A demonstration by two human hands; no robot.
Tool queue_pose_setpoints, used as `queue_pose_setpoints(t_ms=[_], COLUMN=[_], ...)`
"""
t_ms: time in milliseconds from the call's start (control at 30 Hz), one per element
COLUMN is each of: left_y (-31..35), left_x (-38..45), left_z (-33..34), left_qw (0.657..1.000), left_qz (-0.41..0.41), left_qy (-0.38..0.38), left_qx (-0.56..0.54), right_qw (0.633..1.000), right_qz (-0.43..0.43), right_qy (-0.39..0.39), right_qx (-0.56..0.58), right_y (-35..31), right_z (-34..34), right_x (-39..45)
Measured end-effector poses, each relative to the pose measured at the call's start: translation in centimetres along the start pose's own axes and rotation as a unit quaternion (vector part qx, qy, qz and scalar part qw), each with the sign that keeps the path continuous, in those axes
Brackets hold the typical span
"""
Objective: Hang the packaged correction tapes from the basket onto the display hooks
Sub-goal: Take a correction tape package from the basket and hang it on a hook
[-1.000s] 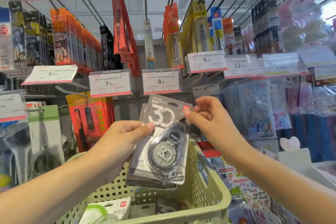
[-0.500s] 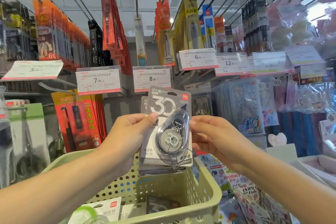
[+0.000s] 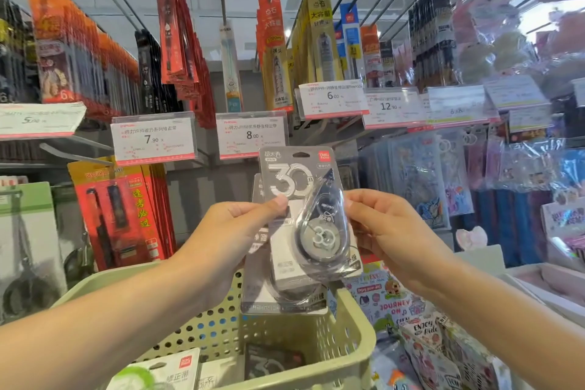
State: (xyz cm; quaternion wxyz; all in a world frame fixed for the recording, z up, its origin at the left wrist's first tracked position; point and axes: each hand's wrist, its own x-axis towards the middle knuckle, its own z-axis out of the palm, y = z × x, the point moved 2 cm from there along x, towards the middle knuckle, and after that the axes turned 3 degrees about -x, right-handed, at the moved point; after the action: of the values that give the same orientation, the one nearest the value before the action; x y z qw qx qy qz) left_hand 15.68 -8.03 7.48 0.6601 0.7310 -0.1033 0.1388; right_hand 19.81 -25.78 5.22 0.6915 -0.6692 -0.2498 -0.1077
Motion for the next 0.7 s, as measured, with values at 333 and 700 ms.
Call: queue_pose_setpoints(t_ms=[333,700], left_y=[0.0,-1.1], left_x=[0.3,0.9], left_z=[-0.7,-1.4], left_qw=[0.998,0.996], left_qz=[-0.006,0.001], left_qy=[0.048,0.044], left_qx=[0.042,0.075], right_qw=[0.996,0.993], right_qz=[-0.017,-0.042], right_qy=[0.086,0.101], right_qx=[0.005,-0.035], right_y=[-0.6,-1.1], right_z=[-2.6,-3.9], right_x=[2.2,3.6])
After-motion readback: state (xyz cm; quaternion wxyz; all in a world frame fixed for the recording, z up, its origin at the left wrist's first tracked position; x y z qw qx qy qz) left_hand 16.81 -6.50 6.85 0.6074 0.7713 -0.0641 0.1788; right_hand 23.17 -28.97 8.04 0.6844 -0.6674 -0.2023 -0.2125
